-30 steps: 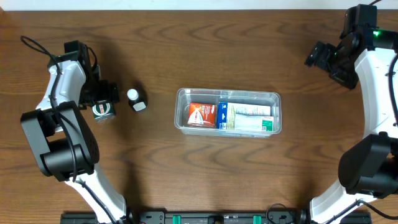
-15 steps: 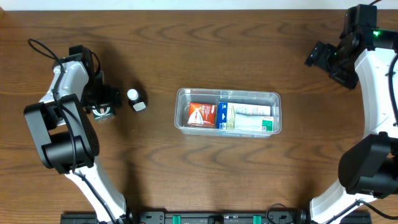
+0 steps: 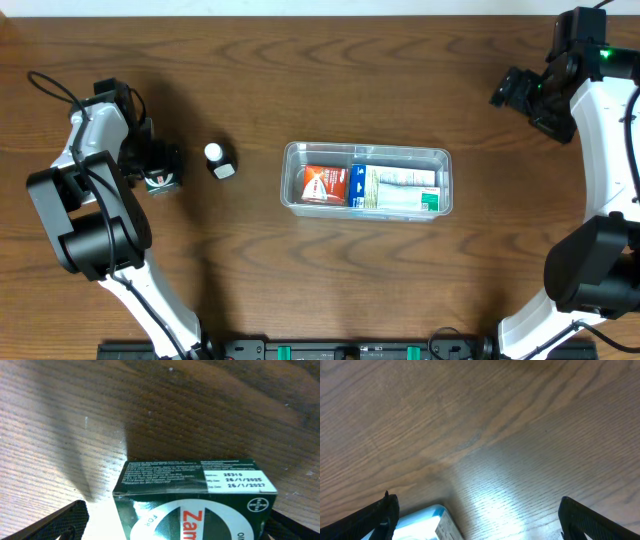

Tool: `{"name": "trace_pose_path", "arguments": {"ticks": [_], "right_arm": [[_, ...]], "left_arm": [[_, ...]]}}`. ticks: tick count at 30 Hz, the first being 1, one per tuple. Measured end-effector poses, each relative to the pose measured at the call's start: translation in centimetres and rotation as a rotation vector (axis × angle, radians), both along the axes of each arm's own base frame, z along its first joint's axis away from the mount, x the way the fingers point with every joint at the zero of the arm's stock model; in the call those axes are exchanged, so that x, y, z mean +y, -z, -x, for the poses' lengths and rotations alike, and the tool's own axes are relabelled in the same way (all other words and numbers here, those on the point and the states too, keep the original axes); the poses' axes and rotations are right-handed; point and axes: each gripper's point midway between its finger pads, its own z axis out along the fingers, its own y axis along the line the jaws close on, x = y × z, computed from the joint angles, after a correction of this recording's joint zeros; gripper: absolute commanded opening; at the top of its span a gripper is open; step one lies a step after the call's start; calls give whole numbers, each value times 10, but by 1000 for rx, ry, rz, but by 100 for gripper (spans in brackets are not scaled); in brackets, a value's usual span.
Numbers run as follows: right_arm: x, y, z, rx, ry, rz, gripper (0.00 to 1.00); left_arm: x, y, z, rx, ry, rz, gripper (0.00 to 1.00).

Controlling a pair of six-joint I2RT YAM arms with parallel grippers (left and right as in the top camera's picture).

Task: Pack container
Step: 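Lower the left gripper and grasp the green Zam-Buk box, then carry the Zam-Buk box over the container and lower it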

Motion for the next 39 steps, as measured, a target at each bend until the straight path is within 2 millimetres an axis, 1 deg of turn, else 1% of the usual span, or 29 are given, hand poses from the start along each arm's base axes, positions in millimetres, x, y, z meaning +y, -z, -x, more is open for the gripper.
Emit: {"name": "trace_pose_path", "arguments": {"ticks": [3, 7, 10, 14, 19, 31, 39], "right_arm": [[0, 0, 0, 0, 0, 0, 99], [0, 0, 0, 0, 0, 0, 99], [0, 0, 0, 0, 0, 0, 99], [0, 0, 0, 0, 0, 0, 99], [0, 0, 0, 0, 0, 0, 99], [0, 0, 0, 0, 0, 0, 99], [0, 0, 0, 0, 0, 0, 99]], "left_arm": [[-1, 0, -2, -4, 4, -1, 91], [-2, 0, -2, -6, 7, -1, 80], [-2, 0, -2, -6, 8, -2, 75], [-2, 0, -2, -3, 3, -2, 72], [-3, 1, 0, 4, -5, 2, 62], [-10, 0, 3, 17, 3, 26, 59], [-24, -3, -2, 18, 40, 33, 59]]}}
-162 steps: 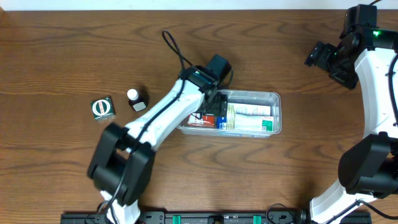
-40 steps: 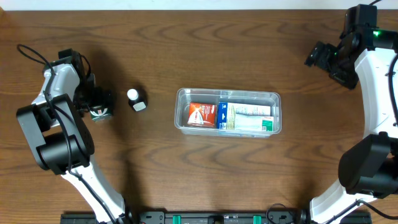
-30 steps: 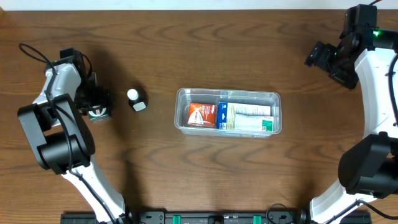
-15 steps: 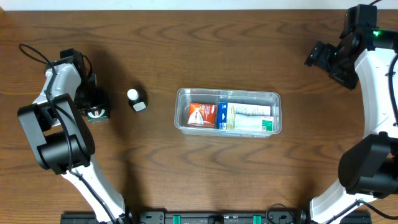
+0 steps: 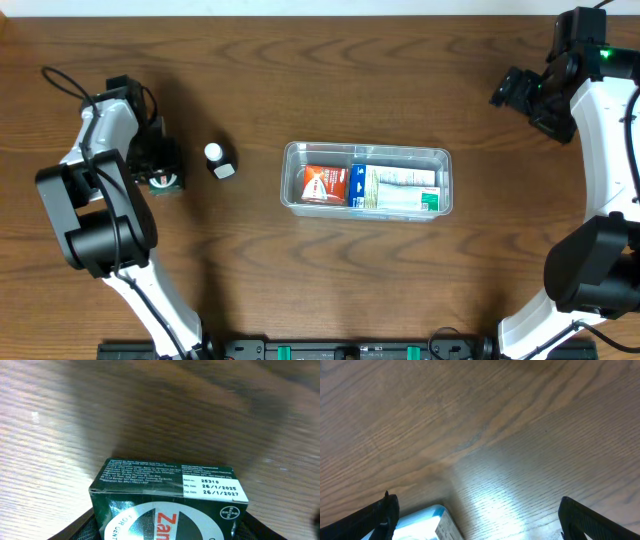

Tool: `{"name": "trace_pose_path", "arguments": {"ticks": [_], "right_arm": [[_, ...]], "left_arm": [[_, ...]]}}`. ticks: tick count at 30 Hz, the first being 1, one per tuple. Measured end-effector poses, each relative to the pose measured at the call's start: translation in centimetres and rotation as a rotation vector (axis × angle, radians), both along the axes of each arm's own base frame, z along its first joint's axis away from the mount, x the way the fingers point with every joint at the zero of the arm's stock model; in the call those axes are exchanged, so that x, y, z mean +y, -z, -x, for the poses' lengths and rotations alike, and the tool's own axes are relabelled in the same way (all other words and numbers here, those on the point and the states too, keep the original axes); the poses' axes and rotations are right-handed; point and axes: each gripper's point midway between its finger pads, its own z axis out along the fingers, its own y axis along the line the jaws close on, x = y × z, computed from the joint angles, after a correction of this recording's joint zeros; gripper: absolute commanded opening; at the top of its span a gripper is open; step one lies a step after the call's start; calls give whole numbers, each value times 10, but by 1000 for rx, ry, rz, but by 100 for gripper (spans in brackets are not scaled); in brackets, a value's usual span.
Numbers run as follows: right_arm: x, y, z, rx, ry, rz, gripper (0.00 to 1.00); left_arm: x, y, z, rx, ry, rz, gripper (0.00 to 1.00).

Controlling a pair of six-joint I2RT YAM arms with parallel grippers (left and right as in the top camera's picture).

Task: Pack container
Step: 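Carry the Zam-Buk box over the container and lower it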

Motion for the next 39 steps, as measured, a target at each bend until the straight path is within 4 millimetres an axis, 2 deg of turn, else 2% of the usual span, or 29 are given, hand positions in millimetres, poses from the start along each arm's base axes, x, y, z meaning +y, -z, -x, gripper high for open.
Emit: {"name": "trace_pose_path", "arguments": {"ticks": [6, 14, 18, 22, 26, 34, 39], "right_arm": [[0, 0, 0, 0, 0, 0, 99], [0, 0, 0, 0, 0, 0, 99], [0, 0, 0, 0, 0, 0, 99], [0, 0, 0, 0, 0, 0, 99], [0, 0, 0, 0, 0, 0, 99], [0, 0, 0, 0, 0, 0, 99], [0, 0, 0, 0, 0, 0, 99]], "left_arm": [[-11, -25, -14, -72, 20, -11, 59], [-30, -105, -30, -285, 8, -36, 59], [-50, -139, -33, -381, 33, -10, 60], [-86, -171, -33, -470, 91, 47, 59], [-130, -192, -29, -522, 169, 100, 59], [-226, -198, -11, -515, 315, 198, 59], [-269, -197, 5, -497, 361, 236, 59]]}}
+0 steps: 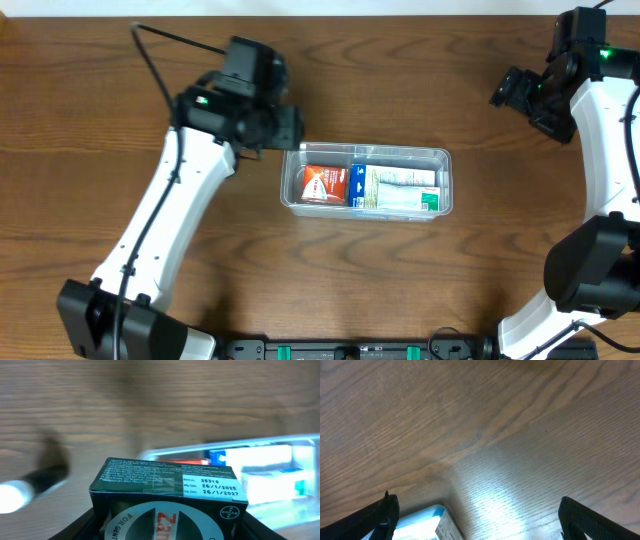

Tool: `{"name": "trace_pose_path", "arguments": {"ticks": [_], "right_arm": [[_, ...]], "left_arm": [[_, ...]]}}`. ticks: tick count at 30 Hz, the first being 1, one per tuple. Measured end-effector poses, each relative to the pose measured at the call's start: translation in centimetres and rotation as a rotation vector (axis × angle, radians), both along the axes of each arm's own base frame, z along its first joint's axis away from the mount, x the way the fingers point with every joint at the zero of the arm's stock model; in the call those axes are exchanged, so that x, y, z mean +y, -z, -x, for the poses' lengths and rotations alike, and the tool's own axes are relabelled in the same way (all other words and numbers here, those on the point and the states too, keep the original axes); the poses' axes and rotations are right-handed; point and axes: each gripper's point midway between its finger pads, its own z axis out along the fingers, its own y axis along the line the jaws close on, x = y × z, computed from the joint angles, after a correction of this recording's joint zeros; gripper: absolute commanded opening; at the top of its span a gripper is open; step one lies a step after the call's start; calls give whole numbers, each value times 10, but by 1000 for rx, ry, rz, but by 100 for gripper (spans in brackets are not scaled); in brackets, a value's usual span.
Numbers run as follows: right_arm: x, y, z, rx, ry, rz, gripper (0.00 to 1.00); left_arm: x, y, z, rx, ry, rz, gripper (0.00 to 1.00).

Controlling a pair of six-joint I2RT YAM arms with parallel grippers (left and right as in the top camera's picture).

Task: Pack container
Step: 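Carry the Zam-Buk box over the container and lower it, then set the Zam-Buk box beside the red box and open the left gripper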

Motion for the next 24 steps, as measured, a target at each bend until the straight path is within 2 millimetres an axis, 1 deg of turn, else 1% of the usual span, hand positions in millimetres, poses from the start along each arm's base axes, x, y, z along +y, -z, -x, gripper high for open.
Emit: {"name": "trace_pose_path", "arguments": {"ticks": [3, 5, 7, 9, 11, 14, 19, 21, 24], "right_arm": [[0, 0, 0, 0, 0, 0, 99], [0, 0, 0, 0, 0, 0, 99], [0, 0, 0, 0, 0, 0, 99], [0, 0, 0, 0, 0, 0, 99], [0, 0, 0, 0, 0, 0, 99], [0, 0, 0, 0, 0, 0, 99], [0, 0, 0, 0, 0, 0, 99], [0, 0, 0, 0, 0, 0, 99], [0, 0, 0, 0, 0, 0, 99]], "left_arm": [[-22, 1, 10, 9, 32, 8, 60], [-32, 3, 16, 14, 42, -2, 59], [-41, 7, 20, 19, 48, -20, 59], [-50, 17, 23, 34, 52, -47, 59], [-56, 27, 25, 52, 48, -70, 59], [-64, 49, 27, 93, 42, -112, 59], [-72, 81, 32, 163, 28, -158, 60], [-73, 90, 32, 183, 21, -171, 60], [-72, 98, 32, 200, 7, -184, 60]]}}
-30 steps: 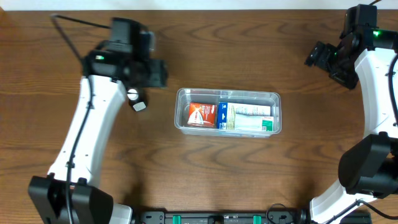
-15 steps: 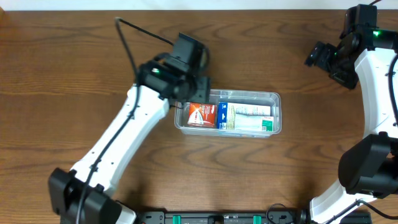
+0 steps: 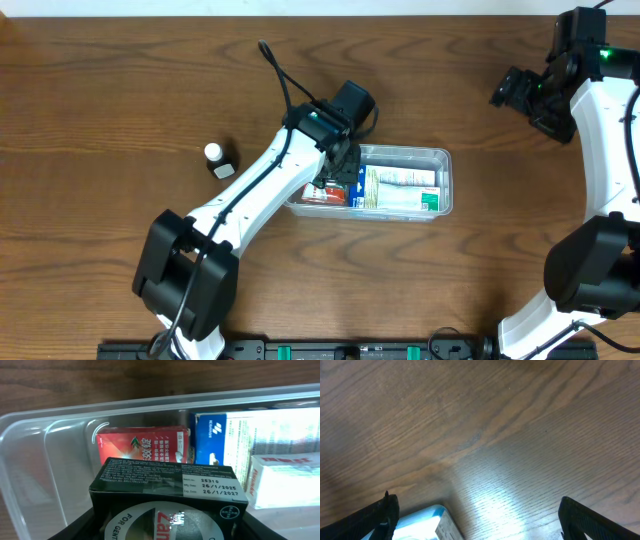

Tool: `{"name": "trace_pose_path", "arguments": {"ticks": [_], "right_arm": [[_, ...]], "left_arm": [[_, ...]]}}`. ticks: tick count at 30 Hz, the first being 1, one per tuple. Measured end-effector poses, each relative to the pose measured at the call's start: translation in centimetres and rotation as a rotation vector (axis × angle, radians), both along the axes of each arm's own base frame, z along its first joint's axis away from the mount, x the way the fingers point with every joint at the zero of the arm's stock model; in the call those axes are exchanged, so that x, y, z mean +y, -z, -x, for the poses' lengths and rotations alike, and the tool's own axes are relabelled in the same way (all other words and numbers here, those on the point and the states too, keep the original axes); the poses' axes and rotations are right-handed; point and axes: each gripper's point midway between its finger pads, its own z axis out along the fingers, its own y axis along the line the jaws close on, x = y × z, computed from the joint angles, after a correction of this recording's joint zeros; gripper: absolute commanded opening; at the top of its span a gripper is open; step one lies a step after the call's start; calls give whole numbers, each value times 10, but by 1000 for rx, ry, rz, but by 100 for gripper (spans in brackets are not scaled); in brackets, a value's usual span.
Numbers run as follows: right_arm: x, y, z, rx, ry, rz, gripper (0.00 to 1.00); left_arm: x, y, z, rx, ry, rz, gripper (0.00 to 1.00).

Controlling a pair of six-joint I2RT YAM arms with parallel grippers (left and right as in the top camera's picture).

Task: Pack container
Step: 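Set the Zam-Buk box beside the red box and open the left gripper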

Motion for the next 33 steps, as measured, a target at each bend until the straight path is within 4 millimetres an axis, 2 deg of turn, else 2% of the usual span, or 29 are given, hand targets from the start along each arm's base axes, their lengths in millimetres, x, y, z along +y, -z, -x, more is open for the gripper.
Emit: {"name": "trace_pose_path", "arguments": {"ticks": [18, 27, 28, 33], "right_arm": [[0, 0, 0, 0, 0, 0, 99], [0, 0, 0, 0, 0, 0, 99], [0, 0, 0, 0, 0, 0, 99], [0, 0, 0, 0, 0, 0, 99]], "left_arm": [[3, 25, -7, 19, -28, -52, 61], [4, 26, -7, 16, -32, -60, 62], [4, 26, -8, 15, -32, -61, 69], [5, 26, -9, 9, -37, -67, 76]]}}
